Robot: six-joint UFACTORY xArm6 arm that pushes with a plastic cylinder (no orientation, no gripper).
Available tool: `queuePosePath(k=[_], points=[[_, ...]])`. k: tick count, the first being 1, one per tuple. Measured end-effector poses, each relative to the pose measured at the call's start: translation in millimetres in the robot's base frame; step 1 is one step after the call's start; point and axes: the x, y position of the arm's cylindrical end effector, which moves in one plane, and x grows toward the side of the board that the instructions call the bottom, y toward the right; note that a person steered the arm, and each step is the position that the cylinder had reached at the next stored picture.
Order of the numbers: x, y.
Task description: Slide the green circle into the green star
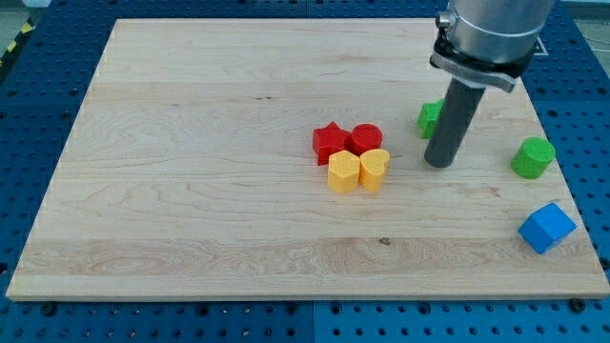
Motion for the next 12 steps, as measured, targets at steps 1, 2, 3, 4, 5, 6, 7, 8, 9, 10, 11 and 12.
queuePosePath(k=[1,2,3,4,5,6,7,8,9,10,11,12], points=[[5,44],[26,68],[44,98],[45,150],[36,178],[26,152],[16,112],[-10,96],[-11,94],[-6,106],[-19,117],[-41,103]])
